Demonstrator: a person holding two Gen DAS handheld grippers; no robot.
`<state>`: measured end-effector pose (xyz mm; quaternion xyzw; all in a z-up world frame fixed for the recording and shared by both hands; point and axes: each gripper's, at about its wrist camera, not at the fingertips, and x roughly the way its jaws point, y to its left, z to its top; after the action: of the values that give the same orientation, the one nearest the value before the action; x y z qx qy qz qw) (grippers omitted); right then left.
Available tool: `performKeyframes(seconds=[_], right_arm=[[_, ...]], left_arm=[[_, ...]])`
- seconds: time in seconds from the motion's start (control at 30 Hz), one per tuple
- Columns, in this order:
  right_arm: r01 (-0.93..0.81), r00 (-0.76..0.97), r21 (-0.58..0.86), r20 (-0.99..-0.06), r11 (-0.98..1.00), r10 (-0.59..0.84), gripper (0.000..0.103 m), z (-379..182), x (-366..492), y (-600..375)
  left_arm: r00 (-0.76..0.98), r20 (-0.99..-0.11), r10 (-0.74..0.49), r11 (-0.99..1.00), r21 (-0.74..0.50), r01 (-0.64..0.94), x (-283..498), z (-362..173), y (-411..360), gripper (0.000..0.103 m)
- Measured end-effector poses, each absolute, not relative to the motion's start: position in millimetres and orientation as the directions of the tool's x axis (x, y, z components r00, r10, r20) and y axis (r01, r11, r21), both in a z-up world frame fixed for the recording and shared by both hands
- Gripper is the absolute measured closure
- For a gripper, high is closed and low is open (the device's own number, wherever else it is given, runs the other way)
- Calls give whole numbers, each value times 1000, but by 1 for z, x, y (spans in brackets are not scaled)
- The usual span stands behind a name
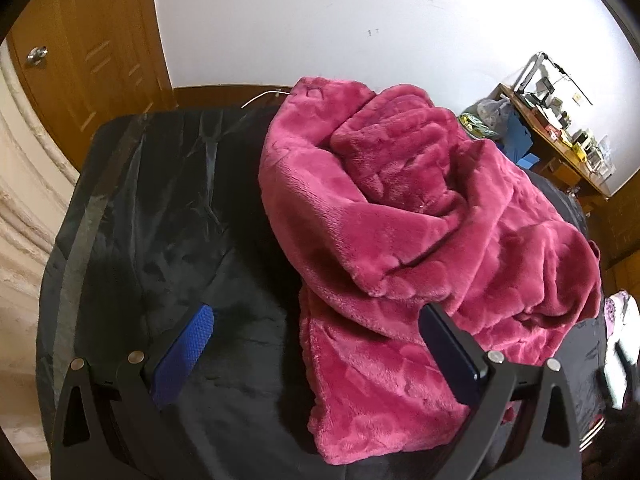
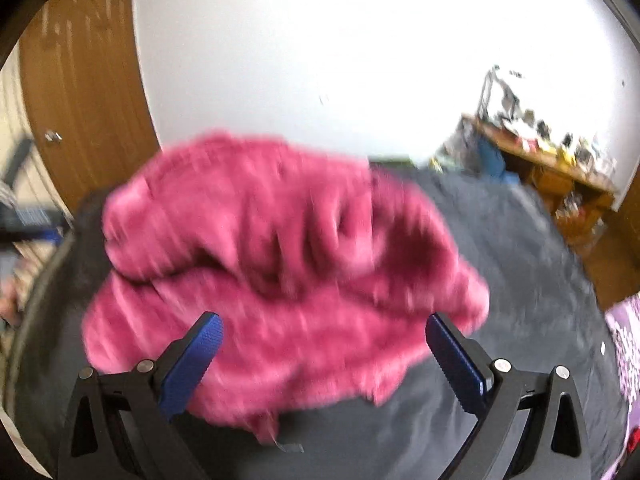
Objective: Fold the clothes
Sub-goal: 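Move the right gripper onto the pink fleece and close on a fold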
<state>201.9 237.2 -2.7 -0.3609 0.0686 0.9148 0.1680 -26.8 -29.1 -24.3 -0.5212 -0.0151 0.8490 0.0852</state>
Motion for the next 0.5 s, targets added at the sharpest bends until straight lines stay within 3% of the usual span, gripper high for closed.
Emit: performKeyframes(seconds=[0.17,0.27,0.43,0.5], right_arm=[[-251,-765,20,-617,-968,186,0,41,154,254],[-224,-747,86,-655,-971,114,0,24,106,264],[-181,-687,15,-717,-983,116,0,-15,23,235],[-180,-648,54,-758,-982,77,0,-41,-11,239]], left_arm=[[-430,-889,158,-986,-120,-114,-33,-27,-31,0],[-441,-887,137,-990,-105,-95,-35,-27,-34,0],[-432,-897,90,-996,-80,-42,-37,-28,-46,0],[-423,-904,68,-998,-66,-21,-39,-30,-50,0]])
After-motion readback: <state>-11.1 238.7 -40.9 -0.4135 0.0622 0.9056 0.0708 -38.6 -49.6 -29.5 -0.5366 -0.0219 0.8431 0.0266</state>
